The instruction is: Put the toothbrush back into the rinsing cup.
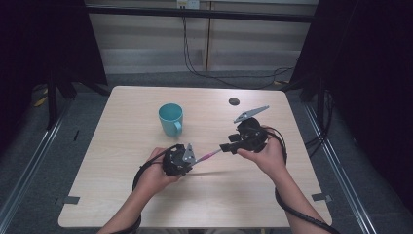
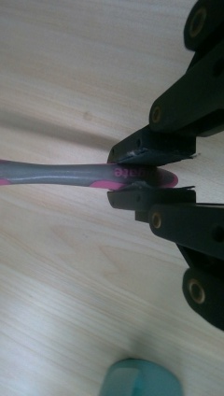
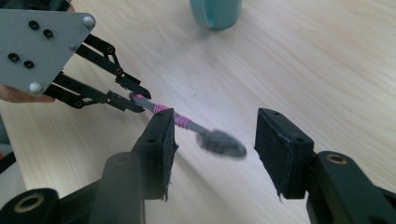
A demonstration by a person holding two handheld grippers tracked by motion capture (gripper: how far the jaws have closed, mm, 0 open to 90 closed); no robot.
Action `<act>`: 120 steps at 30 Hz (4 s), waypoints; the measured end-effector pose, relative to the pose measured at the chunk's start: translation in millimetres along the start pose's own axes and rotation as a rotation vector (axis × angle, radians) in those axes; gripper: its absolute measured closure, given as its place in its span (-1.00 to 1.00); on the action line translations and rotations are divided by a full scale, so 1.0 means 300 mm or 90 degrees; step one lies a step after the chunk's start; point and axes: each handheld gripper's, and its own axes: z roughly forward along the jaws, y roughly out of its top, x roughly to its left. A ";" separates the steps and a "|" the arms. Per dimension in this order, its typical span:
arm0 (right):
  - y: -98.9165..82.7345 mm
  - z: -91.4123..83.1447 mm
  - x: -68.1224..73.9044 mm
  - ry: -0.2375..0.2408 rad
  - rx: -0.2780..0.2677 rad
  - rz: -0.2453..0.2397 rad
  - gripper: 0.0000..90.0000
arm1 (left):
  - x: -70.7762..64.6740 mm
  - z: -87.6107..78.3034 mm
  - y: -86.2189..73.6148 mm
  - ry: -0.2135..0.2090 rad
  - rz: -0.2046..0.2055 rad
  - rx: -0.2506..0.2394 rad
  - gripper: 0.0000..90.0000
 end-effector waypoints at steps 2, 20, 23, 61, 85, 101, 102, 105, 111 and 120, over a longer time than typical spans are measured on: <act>-0.009 -0.012 -0.007 -0.003 -0.025 0.014 0.07 | 0.010 -0.003 -0.012 0.002 -0.032 -0.009 0.75; -0.106 0.127 0.022 0.082 -0.152 0.136 0.26 | 0.020 -0.010 -0.002 -0.048 -0.194 -0.138 0.75; -0.103 0.141 0.026 0.106 -0.168 0.147 0.32 | 0.015 -0.007 0.006 -0.062 -0.217 -0.152 0.75; -0.139 0.123 -0.002 0.078 -0.208 0.117 0.88 | 0.047 -0.045 -0.024 -0.123 -0.335 -0.292 -0.03; -0.110 0.188 0.080 0.102 -0.160 0.061 0.88 | 0.100 -0.150 0.131 -0.115 -0.319 -0.374 0.14; -0.083 0.215 0.121 0.117 -0.143 0.030 0.88 | 0.097 -0.169 0.137 -0.119 -0.322 -0.356 0.65; -0.082 0.213 0.123 0.116 -0.144 0.027 0.88 | 0.099 -0.171 0.136 -0.121 -0.326 -0.355 0.71; -0.083 0.212 0.123 0.120 -0.149 0.023 0.88 | 0.102 -0.177 0.130 -0.114 -0.330 -0.350 0.87; -0.086 0.218 0.135 0.124 -0.163 0.022 0.41 | 0.107 -0.205 0.117 -0.107 -0.347 -0.351 0.88; -0.166 0.178 0.095 0.048 -0.176 -0.041 -0.23 | 0.145 -0.268 0.096 -0.068 -0.360 -0.357 0.88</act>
